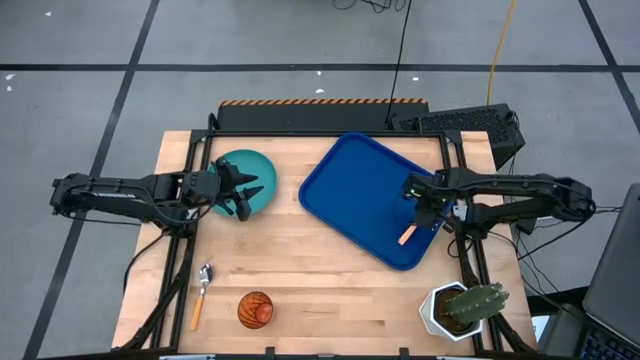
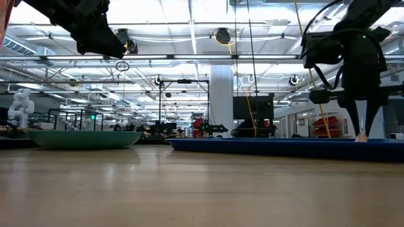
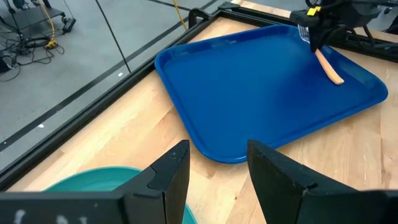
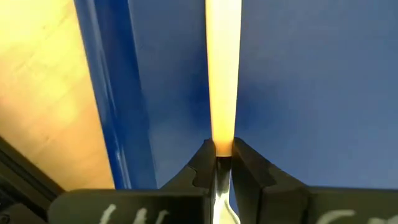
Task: Pick and place plate/cup/fork/spoon on tray
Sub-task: Put the yellow fork on the blue tray
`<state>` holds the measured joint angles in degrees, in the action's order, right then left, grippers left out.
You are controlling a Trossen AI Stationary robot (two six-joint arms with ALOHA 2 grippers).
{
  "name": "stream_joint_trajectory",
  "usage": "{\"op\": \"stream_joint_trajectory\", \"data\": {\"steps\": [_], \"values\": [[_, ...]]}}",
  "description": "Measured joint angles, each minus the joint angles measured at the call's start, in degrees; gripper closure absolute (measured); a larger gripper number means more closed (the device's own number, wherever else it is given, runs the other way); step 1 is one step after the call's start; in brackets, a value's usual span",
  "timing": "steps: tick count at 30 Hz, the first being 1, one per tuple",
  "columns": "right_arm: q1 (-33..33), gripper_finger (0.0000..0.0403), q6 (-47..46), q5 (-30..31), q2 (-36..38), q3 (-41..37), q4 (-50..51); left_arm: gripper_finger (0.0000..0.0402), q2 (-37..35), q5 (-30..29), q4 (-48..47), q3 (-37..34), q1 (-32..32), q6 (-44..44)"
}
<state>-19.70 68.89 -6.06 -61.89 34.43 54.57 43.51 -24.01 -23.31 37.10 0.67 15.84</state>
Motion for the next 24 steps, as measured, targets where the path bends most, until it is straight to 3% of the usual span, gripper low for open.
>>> {"op": "stream_joint_trajectory", "data": {"steps": [7, 24], "values": [[-0.7, 0.0385, 3.5, 0.0, 0.0, -4.7, -2.8, 0.0238, 0.0, 0.0, 0.2, 0.0, 0.0, 0.0], [-0.6, 0.0385, 3.6, 0.3, 0.0, -5.0, -6.1, 0.0238, 0.0, 0.0, 2.6, 0.0, 0.0, -0.7]]}}
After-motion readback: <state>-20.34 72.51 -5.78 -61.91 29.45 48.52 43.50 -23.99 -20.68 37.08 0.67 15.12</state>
